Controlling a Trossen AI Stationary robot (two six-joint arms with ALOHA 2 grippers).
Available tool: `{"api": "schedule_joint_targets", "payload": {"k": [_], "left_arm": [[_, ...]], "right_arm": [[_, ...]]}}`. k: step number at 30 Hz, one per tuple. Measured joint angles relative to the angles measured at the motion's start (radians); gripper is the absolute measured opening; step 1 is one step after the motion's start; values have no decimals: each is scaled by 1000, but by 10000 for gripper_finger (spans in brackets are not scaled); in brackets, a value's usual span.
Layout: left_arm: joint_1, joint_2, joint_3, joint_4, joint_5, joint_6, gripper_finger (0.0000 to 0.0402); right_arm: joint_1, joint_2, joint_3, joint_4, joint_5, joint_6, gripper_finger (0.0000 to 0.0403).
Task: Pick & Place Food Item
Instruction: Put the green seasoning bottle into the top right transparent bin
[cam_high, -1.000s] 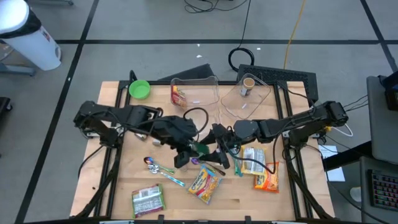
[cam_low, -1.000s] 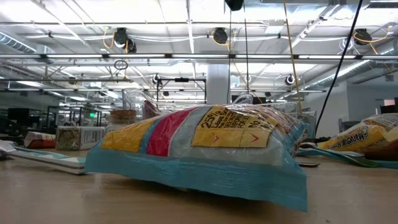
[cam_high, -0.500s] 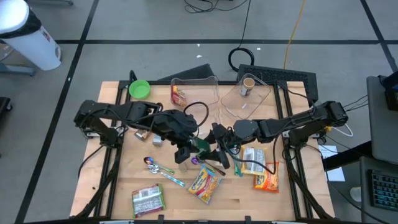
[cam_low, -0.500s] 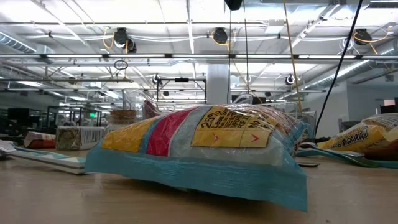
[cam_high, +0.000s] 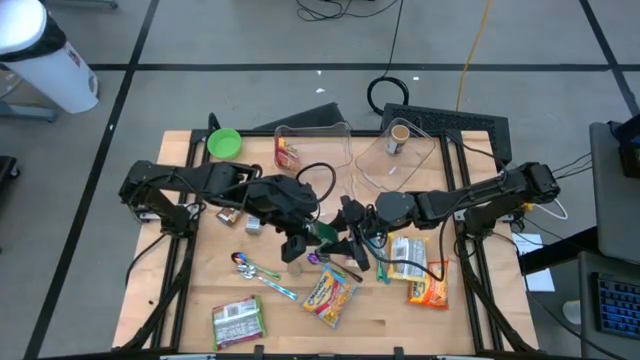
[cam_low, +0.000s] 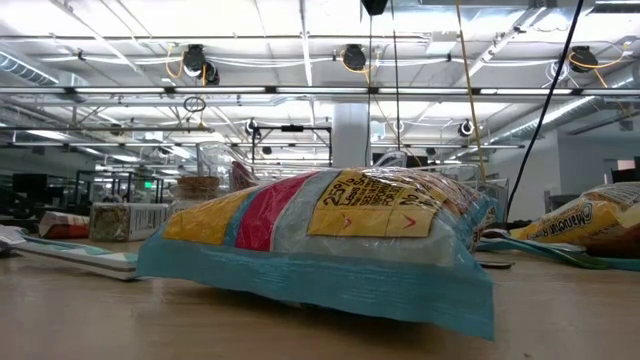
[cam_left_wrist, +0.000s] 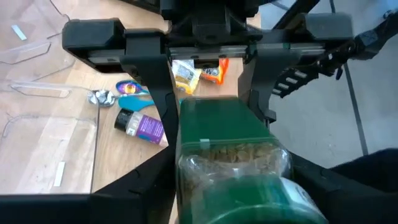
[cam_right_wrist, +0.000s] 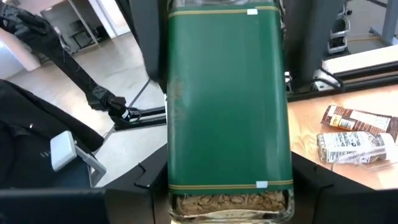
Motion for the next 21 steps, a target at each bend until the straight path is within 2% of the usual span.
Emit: {"api": "schedule_joint_targets", "payload": {"k": [4,9,16,21], "left_arm": [[16,-2,0,54,3,0,278],[56,-31,0,98,66,-1,297],[120,-121,0,97,74,-16,288],[139,-186,0,126,6,21,275]], "right_arm": [[-5,1,-2,-3,-2,0,188],[-24,-12,-2,41,0,0,188],[-54,-90,-2,50,11,-13,188],[-71,-145,-2,49,55,-28,188]]}}
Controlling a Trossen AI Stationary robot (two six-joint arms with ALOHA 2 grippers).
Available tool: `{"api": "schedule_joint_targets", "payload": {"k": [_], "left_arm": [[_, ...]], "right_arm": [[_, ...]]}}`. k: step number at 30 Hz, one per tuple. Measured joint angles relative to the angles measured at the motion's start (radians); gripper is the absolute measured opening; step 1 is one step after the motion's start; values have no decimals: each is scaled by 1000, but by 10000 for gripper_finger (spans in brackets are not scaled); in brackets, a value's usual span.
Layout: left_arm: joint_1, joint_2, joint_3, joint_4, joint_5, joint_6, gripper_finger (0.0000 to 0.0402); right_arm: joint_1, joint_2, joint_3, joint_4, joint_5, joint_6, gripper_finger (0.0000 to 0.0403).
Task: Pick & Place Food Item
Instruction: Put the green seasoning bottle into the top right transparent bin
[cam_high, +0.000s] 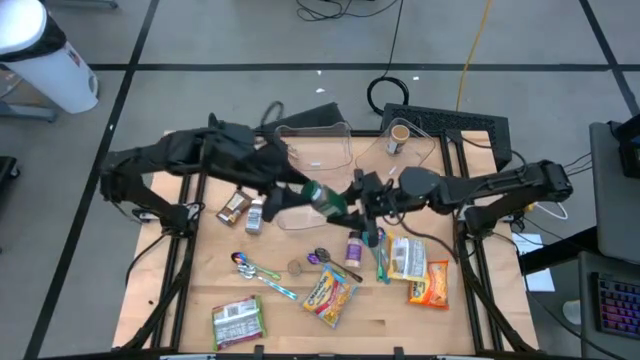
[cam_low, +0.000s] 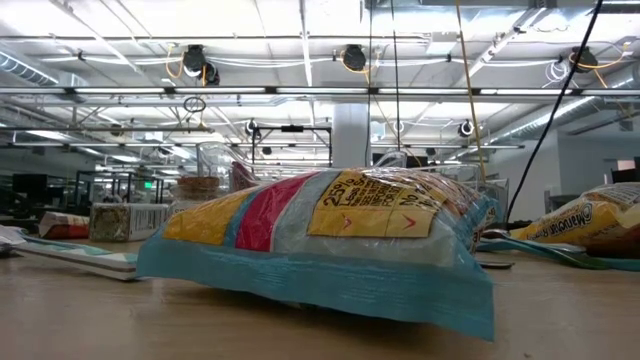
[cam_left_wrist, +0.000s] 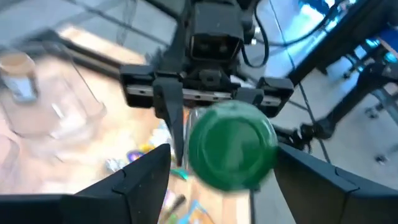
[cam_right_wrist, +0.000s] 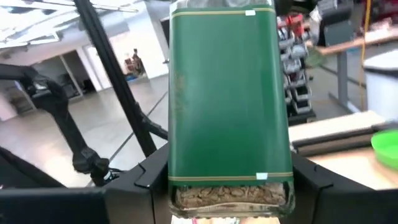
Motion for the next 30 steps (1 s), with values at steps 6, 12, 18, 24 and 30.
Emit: {"api": "schedule_joint_targets", "payload": {"k": [6,12,18,24,30], "left_arm": [[0,-17,0,61,-44,34,279],[0,2,3,106,-60,47,279],[0,5,3,145,-68,80,266],[0,6,2,204,-69,111,257],[0,7,2,226,-77,127,264]], "right_arm": [[3,-36,0,26,29,-43,188],[3,-37,-1,82,54,-55,188],[3,-38,-1,103,112,-85,188],[-5,-45,-1,145,131,-96,188],[-12,-51,-1,176,132,-105,188]]}}
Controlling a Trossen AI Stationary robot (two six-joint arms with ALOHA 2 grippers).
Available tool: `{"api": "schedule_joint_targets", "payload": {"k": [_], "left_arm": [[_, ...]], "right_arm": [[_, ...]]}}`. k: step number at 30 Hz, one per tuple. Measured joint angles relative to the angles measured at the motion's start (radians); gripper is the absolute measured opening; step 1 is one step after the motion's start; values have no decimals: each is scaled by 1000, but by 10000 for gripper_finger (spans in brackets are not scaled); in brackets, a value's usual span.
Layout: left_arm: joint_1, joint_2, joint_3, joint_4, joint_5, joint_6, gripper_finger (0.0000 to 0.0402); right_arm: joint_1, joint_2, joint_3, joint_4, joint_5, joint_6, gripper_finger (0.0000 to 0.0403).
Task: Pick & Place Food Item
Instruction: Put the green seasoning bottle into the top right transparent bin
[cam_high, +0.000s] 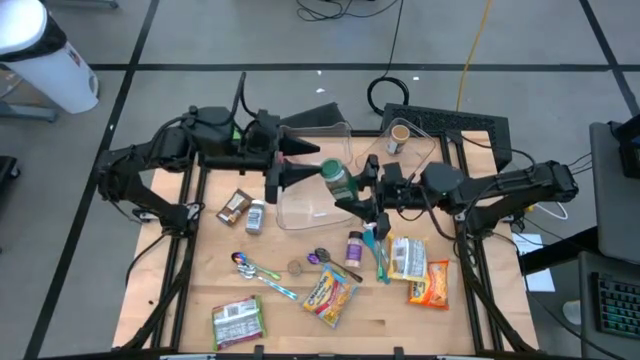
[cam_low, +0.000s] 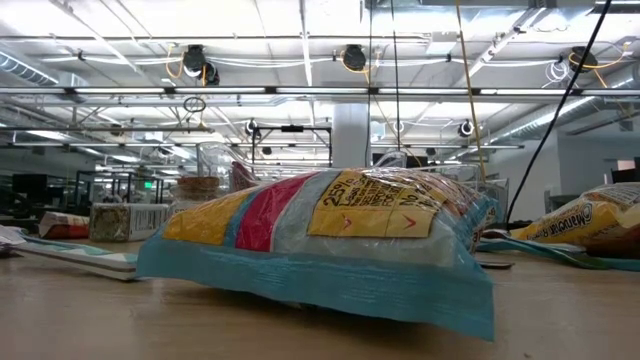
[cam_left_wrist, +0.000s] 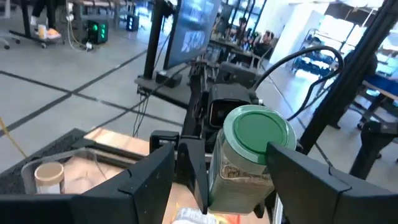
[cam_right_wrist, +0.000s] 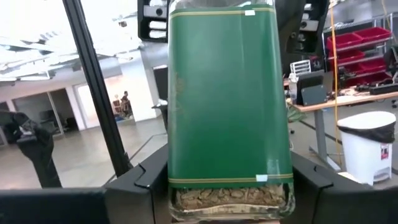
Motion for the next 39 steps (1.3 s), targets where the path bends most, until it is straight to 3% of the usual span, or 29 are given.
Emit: {"api": "schedule_joint_targets", "payload": {"k": [21,39], "left_arm": [[-4,0,-2,101,-60,93,252],[-5,7,-4,129,-46,96,251]], "right_arm": [[-20,-112,3,-3,10,-24,188],[-29,-56,6,-128,4,66,188]]}}
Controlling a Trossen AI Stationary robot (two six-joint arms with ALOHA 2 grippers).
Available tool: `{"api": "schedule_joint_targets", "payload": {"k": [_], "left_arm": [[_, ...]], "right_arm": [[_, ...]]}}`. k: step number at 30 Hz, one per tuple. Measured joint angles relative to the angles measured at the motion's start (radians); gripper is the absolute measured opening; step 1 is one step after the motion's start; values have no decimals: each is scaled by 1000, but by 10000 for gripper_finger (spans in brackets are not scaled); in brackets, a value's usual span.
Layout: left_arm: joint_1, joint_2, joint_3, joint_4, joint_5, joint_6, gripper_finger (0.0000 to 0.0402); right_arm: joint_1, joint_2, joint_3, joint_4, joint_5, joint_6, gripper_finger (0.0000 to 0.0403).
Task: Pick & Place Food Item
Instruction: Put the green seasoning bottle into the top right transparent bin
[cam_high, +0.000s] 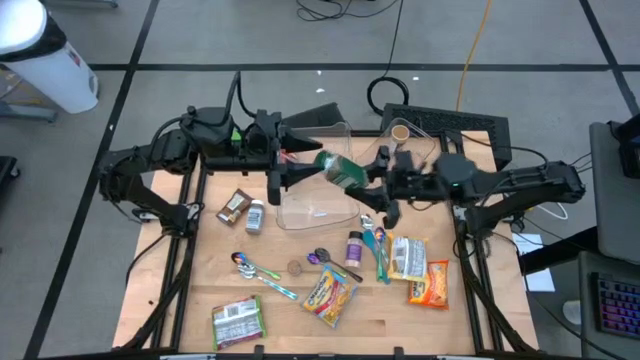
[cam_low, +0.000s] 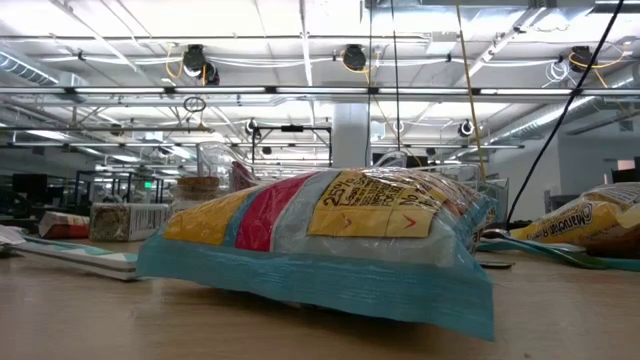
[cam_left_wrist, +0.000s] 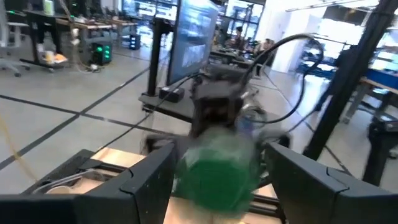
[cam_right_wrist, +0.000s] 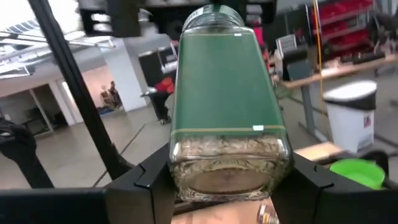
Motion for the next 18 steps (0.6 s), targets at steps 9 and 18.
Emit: {"api": "schedule_joint_targets", "payload": {"k": [9,18], "left_arm": [[0,56,0,2,34,7,236],[11,33,0,57,6,80,229]], "right_arm": [[-18,74,-3,21,-57,32,188],[-26,72,-2,39,-55,19,188]]}}
